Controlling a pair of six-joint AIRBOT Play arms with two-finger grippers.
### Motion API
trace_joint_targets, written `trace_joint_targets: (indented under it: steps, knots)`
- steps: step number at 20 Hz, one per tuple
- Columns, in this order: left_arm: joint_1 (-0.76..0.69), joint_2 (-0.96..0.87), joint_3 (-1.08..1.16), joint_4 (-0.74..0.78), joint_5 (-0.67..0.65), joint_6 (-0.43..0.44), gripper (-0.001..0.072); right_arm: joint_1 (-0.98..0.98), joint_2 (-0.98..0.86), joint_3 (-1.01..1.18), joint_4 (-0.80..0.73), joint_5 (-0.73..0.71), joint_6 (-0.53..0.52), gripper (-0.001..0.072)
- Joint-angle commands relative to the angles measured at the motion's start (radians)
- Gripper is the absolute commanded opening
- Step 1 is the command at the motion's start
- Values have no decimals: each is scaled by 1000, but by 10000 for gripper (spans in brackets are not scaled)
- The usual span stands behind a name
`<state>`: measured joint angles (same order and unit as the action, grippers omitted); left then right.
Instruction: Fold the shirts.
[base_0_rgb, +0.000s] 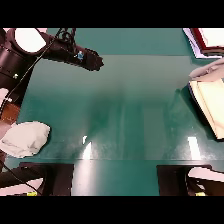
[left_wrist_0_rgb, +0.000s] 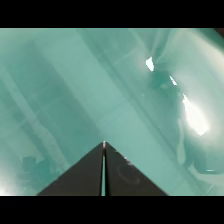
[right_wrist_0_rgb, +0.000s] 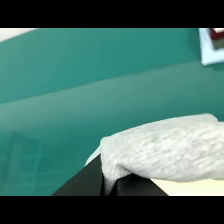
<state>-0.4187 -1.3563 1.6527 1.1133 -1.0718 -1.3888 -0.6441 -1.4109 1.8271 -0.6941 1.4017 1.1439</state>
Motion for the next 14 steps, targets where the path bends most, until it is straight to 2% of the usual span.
trace_joint_targets:
  steps: [1,6,7,8,9,10,14]
  knots:
    - [0,0,0,1,-14,2,27,-100,116,-158,-121,14,0,13]
    - [0,0,0,1,-23,10,27,-240,270,-424,-306,13,-1,20]
    - [0,0,0,1,-28,10,27,-259,295,-475,-337,10,-1,116]
    - [0,0,0,1,-33,10,27,-275,313,-516,-367,4,-1,346]
    - [0,0,0,1,-40,10,27,-290,330,-557,-395,-8,-1,530]
    - [0,0,0,1,-45,10,27,-305,346,-589,-410,-17,-1,601]
    - [0,0,0,1,-47,21,27,-349,390,-653,-396,-34,0,600]
